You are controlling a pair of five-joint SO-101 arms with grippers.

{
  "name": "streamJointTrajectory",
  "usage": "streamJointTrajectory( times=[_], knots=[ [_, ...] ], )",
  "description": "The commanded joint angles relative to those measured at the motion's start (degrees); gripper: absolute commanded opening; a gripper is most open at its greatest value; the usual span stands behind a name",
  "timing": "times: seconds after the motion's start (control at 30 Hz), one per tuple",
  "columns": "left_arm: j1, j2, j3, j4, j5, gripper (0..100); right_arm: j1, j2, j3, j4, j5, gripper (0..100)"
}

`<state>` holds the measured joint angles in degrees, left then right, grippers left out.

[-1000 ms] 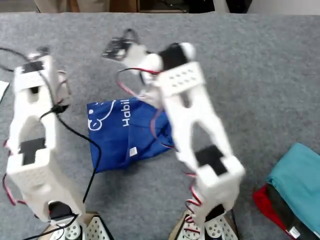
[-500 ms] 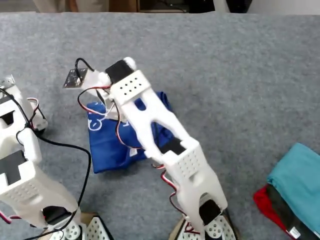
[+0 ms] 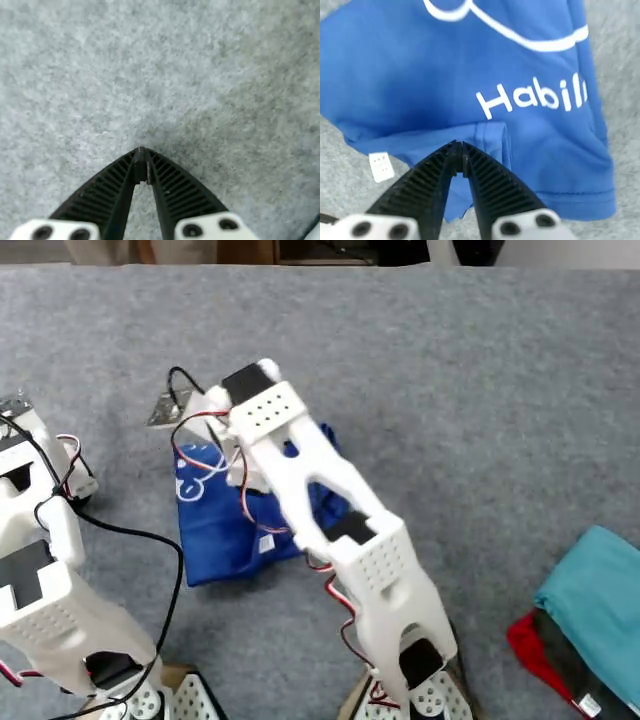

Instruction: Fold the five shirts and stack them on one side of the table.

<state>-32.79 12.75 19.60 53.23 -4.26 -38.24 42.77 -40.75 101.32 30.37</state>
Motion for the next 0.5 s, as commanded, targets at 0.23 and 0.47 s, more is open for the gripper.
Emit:
streamJointTrajectory(
  times=[0.23,0.47],
  knots=[
    [0.4,-2.1,-0.1,-0.8,0.4,2,3.2,-5.3,8.3,1.0,0.8,0.5],
    [0.4,-2.1,-0.1,-0.9,0.5,2,0.7,-11.3,1.5,-0.8,2.9,0.5]
  ],
)
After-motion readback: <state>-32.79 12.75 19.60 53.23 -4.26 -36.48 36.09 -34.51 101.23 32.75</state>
